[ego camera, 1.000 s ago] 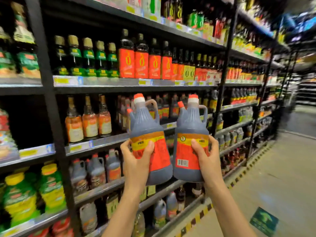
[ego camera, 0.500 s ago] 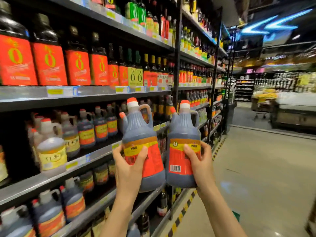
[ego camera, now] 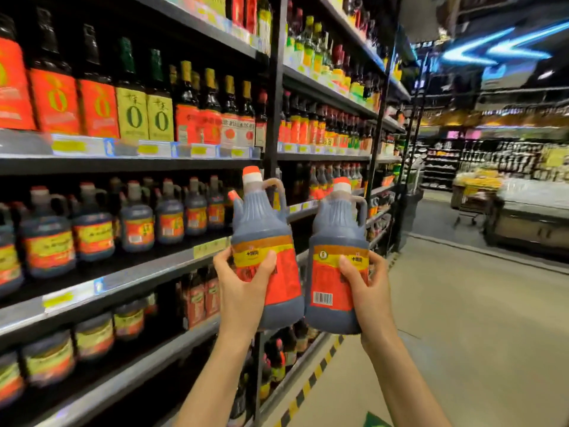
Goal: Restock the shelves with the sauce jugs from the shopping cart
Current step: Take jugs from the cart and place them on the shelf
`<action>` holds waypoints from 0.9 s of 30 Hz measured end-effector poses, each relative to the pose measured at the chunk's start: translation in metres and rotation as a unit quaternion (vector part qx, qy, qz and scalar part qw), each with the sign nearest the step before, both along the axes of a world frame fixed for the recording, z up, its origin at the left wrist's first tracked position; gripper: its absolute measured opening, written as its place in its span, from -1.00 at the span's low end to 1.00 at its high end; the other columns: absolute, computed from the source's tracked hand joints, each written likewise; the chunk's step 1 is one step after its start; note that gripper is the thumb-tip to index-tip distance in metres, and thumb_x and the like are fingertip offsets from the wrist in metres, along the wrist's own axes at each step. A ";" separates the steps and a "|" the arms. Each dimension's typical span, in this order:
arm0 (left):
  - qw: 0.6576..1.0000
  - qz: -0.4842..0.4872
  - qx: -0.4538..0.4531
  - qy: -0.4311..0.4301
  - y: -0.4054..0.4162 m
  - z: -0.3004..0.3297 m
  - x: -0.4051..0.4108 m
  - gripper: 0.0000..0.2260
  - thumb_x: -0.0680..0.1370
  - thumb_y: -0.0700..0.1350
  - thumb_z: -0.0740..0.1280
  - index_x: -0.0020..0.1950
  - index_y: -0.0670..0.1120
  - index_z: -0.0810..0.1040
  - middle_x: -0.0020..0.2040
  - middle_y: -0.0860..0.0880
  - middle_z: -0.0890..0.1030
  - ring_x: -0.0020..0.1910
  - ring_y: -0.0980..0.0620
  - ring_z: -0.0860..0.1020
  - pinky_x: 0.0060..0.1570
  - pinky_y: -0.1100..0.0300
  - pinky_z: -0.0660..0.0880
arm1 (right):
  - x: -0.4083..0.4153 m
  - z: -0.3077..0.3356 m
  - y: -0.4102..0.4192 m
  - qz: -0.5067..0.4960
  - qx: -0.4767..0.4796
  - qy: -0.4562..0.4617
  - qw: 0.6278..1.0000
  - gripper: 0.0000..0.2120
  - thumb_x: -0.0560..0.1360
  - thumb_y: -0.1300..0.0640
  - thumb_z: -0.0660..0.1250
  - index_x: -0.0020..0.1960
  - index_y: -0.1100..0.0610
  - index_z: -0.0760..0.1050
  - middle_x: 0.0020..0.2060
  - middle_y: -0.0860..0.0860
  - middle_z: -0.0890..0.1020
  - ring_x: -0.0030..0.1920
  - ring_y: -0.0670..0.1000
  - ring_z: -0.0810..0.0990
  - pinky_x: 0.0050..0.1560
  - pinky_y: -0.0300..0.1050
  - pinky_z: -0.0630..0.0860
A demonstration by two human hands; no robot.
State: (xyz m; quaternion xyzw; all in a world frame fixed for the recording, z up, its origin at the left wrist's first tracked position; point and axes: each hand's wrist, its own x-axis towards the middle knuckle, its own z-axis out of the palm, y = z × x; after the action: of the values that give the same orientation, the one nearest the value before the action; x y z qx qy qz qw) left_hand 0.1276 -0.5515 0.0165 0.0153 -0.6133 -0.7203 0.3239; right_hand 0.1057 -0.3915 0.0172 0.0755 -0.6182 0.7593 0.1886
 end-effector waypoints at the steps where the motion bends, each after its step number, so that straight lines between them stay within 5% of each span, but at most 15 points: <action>1: 1.000 0.001 -0.003 0.000 0.014 0.001 -0.017 -0.54 0.47 -0.09 0.38 0.27 -0.08 0.25 0.01 0.00 0.50 -0.13 0.21 0.50 -0.38 0.48 0.43 | -0.017 0.003 0.013 0.001 0.002 0.000 1.000 -0.56 0.46 0.08 0.36 0.26 0.05 0.27 0.01 0.02 0.56 -0.11 -0.03 0.62 -0.27 -0.19 0.55; 9: 1.000 -0.012 -0.014 -0.009 0.093 -0.006 -0.146 -0.56 0.42 -0.01 0.42 0.17 0.04 0.25 0.01 0.02 0.55 -0.08 0.11 0.56 -0.22 0.25 0.45 | -0.140 -0.002 0.095 -0.006 -0.013 -0.015 1.000 -0.60 0.44 0.05 0.37 0.19 0.00 0.28 0.00 0.02 0.55 -0.13 -0.02 0.63 -0.35 -0.23 0.55; 13: 1.000 -0.012 -0.014 -0.020 0.119 -0.011 -0.218 -0.41 0.27 0.20 0.50 0.13 0.06 0.28 0.00 0.02 0.56 -0.07 0.09 0.58 -0.14 0.16 0.48 | -0.209 -0.010 0.122 -0.012 -0.027 -0.020 0.999 -0.60 0.45 0.08 0.36 0.21 0.04 0.28 -0.04 0.01 0.57 -0.20 -0.06 0.64 -0.40 -0.27 0.54; 17: 1.000 -0.002 -0.016 -0.022 0.140 -0.019 -0.296 -0.57 0.42 -0.03 0.41 0.17 -0.02 0.27 -0.07 0.09 0.52 -0.14 0.22 0.53 -0.26 0.32 0.43 | -0.288 -0.018 0.141 -0.005 -0.028 -0.023 0.999 -0.60 0.45 0.07 0.36 0.21 0.02 0.28 -0.02 0.02 0.57 -0.13 0.00 0.64 -0.30 -0.16 0.55; 24: 1.000 0.009 -0.014 -0.025 0.160 -0.015 -0.435 -0.42 0.32 0.14 0.49 0.17 0.00 0.27 0.01 0.02 0.52 -0.07 0.12 0.55 -0.22 0.24 0.44 | -0.428 -0.015 0.162 0.017 -0.031 -0.028 0.999 -0.61 0.45 0.07 0.36 0.20 0.03 0.28 -0.05 0.00 0.56 -0.14 -0.02 0.63 -0.32 -0.20 0.54; 27: 0.998 0.038 -0.022 -0.034 0.163 -0.014 -0.485 -0.53 0.41 0.00 0.45 0.17 -0.01 0.27 0.02 -0.03 0.52 -0.10 0.16 0.52 -0.23 0.27 0.41 | -0.483 -0.015 0.166 0.033 -0.036 -0.029 0.998 -0.63 0.47 0.11 0.34 0.20 0.01 0.27 -0.04 -0.04 0.53 -0.13 -0.05 0.60 -0.39 -0.30 0.54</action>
State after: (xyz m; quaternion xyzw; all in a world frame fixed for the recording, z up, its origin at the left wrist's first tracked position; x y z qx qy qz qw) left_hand -0.3573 -0.3883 0.0025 0.0556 -0.6386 -0.6928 0.3302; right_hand -0.3773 -0.2255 0.0019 0.0671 -0.5929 0.7888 0.1477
